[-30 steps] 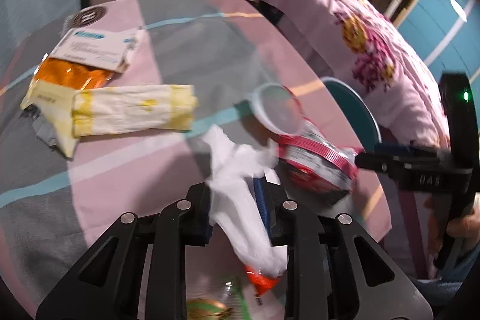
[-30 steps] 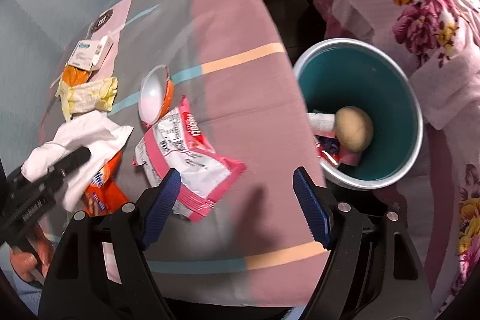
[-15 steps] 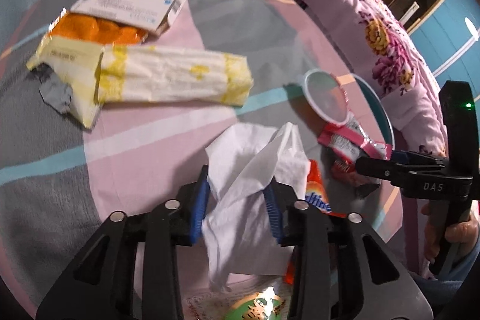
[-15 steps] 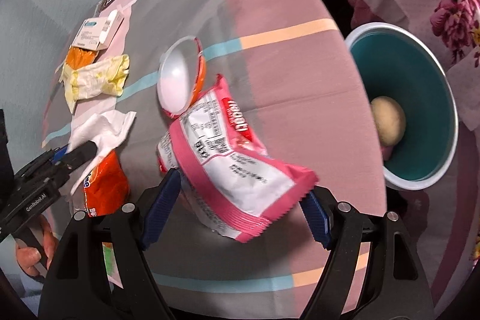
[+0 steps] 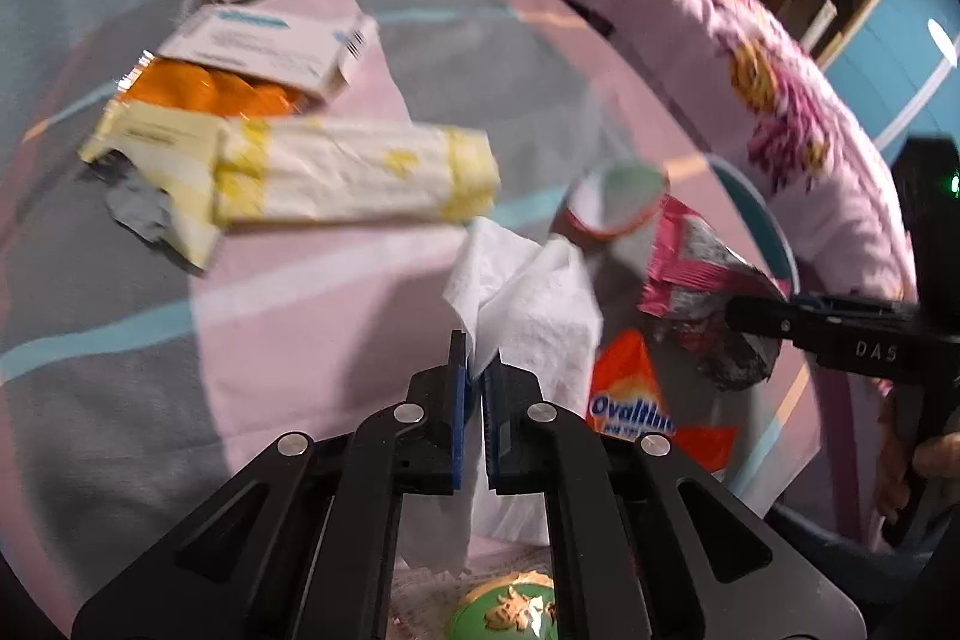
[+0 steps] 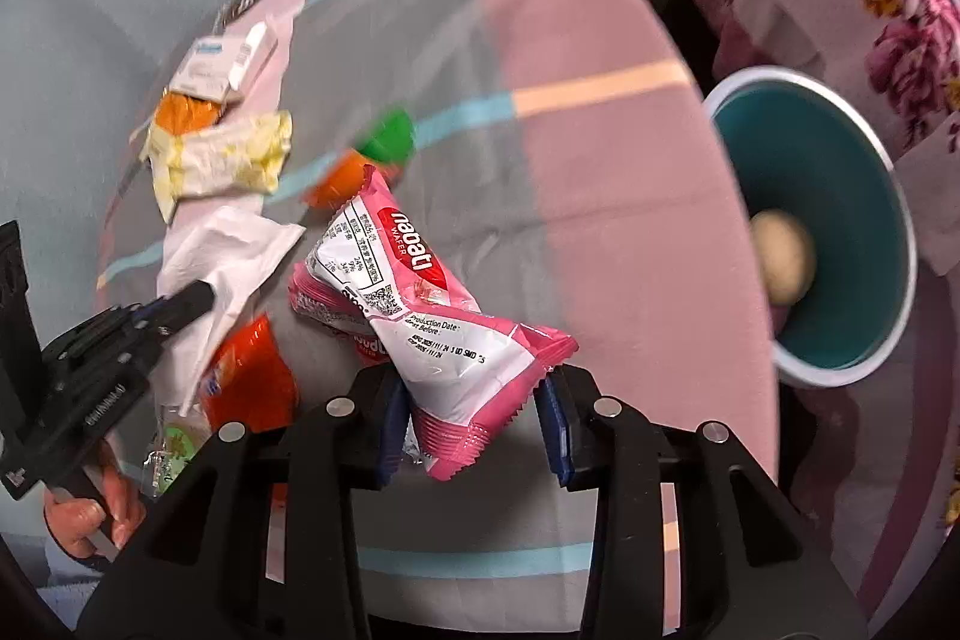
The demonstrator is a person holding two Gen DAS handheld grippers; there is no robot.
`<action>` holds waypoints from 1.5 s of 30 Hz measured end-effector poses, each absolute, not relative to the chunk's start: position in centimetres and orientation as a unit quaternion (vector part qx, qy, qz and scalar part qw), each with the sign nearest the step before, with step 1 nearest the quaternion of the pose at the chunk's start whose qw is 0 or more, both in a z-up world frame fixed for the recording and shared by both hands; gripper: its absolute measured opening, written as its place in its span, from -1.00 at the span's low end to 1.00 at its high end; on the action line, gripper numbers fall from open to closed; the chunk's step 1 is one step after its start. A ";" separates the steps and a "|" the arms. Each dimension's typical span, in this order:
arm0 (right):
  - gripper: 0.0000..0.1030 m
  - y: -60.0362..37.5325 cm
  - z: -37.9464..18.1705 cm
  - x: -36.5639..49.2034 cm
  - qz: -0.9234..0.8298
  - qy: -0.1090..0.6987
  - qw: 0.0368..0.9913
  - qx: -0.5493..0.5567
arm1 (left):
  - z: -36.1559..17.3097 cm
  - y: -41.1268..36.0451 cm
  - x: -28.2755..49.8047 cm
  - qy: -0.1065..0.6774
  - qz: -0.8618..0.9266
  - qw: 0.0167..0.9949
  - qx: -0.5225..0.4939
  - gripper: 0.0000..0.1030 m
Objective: Collect trash
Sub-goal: 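Grasp the white tissue with the left gripper while the right gripper grasps the pink snack wrapper, then carry the tissue and pink wrapper over the teal bin and release both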
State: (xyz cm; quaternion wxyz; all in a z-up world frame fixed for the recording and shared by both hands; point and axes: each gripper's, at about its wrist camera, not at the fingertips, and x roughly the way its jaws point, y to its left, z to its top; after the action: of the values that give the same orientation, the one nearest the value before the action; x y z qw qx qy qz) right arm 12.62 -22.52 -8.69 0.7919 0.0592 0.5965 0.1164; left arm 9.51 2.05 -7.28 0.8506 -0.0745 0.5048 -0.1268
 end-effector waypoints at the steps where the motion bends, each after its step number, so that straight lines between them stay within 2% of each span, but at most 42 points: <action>1: -0.32 -22.9 -8.2 12.6 0.115 0.591 0.796 0.062 | -6.8 2.4 9.5 0.500 -0.122 0.854 -0.077 -0.90; 11: -0.32 -26.4 -4.2 12.6 0.103 0.544 0.828 0.088 | -1.6 3.1 9.6 0.456 -0.118 0.877 -0.094 -0.90; 22: -0.32 -34.4 -1.8 12.7 0.042 0.498 0.855 0.137 | 1.8 -5.1 12.6 0.436 -0.189 0.878 -0.062 -0.90; 36: -0.31 -46.1 -2.1 12.1 -0.035 0.470 0.863 0.184 | -0.5 -21.8 16.4 0.462 -0.287 0.839 0.004 -0.89; 45: -0.30 -48.9 -3.2 12.5 -0.046 0.472 0.859 0.192 | -3.8 -28.0 17.1 0.495 -0.309 0.811 0.036 -0.89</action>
State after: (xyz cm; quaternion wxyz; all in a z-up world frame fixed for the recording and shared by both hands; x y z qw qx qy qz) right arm 12.45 -48.89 -3.20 0.8590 0.1920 0.4724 -0.0463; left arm 17.11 -27.95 -3.76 0.8112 0.0359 0.4951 -0.3092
